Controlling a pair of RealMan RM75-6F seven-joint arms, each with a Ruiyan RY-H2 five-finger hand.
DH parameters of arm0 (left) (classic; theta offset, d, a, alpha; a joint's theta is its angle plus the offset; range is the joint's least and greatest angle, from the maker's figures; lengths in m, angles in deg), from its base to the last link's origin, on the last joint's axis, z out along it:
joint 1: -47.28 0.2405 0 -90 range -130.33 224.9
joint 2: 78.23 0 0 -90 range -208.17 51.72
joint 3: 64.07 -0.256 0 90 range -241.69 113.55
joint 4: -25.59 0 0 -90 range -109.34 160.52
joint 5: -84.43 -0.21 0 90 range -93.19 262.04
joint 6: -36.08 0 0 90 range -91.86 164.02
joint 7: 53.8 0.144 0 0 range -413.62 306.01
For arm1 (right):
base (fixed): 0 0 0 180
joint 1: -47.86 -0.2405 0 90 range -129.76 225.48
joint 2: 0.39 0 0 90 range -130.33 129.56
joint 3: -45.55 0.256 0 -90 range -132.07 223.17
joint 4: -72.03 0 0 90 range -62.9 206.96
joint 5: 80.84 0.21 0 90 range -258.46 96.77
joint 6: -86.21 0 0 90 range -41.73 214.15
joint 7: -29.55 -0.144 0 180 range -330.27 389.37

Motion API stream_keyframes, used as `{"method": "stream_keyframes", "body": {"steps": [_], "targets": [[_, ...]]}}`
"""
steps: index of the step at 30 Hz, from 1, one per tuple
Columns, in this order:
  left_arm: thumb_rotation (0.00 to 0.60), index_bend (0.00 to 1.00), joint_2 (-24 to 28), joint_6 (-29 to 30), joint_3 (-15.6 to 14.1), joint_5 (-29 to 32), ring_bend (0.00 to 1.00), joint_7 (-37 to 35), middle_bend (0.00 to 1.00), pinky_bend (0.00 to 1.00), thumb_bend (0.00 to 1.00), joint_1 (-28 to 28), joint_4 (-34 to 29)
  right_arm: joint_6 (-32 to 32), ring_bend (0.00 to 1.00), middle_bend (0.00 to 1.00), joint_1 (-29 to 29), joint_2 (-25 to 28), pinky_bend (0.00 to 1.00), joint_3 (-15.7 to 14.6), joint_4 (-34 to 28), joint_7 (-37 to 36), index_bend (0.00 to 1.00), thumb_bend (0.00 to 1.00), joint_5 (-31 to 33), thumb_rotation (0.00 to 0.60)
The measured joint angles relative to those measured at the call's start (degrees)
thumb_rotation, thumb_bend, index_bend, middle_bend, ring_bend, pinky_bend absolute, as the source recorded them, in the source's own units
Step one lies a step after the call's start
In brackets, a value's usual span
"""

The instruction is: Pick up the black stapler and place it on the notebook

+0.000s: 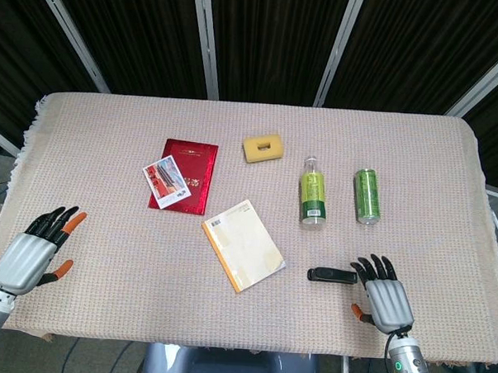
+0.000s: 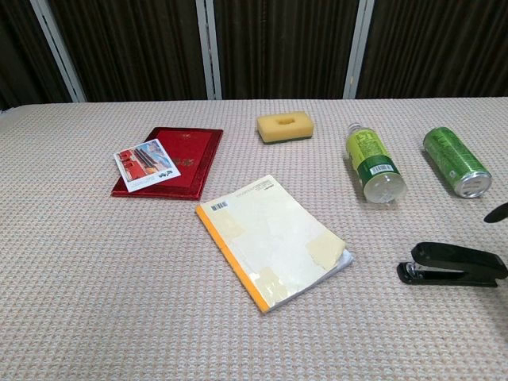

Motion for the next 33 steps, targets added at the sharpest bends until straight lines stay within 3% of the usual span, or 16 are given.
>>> {"method": "stream_keyframes", "body": {"steps": [6, 15, 22, 33], "targets": [[0.6, 0.0, -0.42, -1.44, 0.26, 0.97, 0.0, 0.55, 0.0, 0.15, 0.32, -0.62, 0.07, 2.48, 0.06, 0.16, -2.05, -2.06, 0.01, 0.84, 4.12, -2.16, 0.22, 0.22, 2.01, 0.6], [0.6, 0.0, -0.37, -1.38, 0.05, 0.78, 0.0, 0.41, 0.0, 0.14, 0.32, -0.66, 0.04, 5.74, 0.12, 0.22, -5.29, -6.31, 0.13, 1.57, 11.2, -5.71, 0.29, 0.23, 4.29, 0.6], [0.6, 0.0, -0.39, -1.52, 0.03, 0.92, 0.0, 0.31, 0.0, 0.15, 0.32, -0.75, 0.1, 6.27, 0.28, 0.34, -6.82, -7.96, 0.41, 1.82, 13.96, -7.08, 0.43, 0.26, 4.68, 0.6], [0.6, 0.0, -0.25, -1.37, -0.02, 0.91, 0.0, -0.17, 0.0, 0.15, 0.32, -0.78, 0.18, 4.45, 0.49, 0.52, -7.82, -10.07, 0.63, 1.9, 16.01, -6.17, 0.62, 0.28, 5.26, 0.6]]}}
